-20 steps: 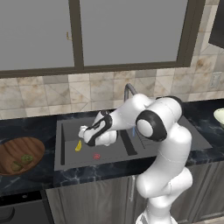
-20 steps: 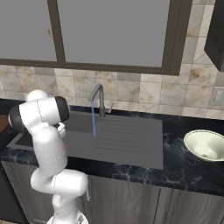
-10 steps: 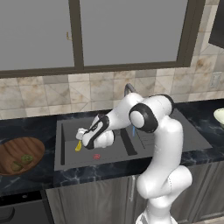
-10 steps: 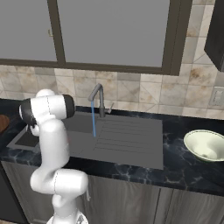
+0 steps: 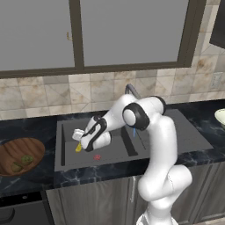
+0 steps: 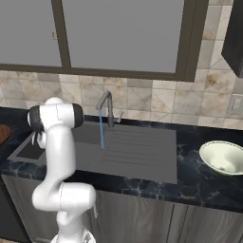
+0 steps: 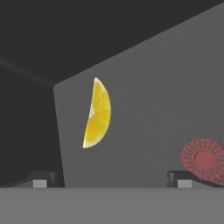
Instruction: Pick the kiwis from the sink and place them in one bowl. Place the lemon wedge in the other bowl. Then turn off the sink faucet.
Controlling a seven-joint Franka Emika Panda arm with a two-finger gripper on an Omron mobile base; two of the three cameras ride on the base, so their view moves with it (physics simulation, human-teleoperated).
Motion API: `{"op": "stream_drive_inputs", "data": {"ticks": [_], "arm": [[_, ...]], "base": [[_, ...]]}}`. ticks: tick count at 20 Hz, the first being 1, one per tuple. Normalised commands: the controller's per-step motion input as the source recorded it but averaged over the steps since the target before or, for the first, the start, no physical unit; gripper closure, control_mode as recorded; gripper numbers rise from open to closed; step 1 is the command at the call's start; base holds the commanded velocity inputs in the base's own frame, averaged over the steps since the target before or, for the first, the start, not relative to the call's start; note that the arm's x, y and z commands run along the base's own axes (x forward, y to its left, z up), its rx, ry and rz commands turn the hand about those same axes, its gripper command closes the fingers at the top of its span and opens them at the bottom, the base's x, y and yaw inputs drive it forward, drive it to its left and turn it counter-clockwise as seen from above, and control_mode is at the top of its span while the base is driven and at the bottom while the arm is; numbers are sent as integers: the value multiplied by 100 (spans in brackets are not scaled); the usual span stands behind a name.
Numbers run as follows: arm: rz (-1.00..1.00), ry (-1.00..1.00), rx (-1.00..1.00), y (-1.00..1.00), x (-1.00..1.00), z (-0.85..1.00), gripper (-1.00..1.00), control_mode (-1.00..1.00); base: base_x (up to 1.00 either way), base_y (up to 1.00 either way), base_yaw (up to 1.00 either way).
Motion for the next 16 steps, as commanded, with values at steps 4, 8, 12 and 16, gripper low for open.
{"op": "stream_drive_inputs", "data": {"ticks": [4,8,12,16], "arm": [[0,0,0,24,30,-26,-100,-100],[-1,0,0,13,27,-29,-100,-100],[-1,0,0,0,23,-26,-100,-100],[0,0,0,0,23,-23,-100,-100]], "base": [[0,0,0],[0,0,0],[0,0,0],[0,0,0]]}}
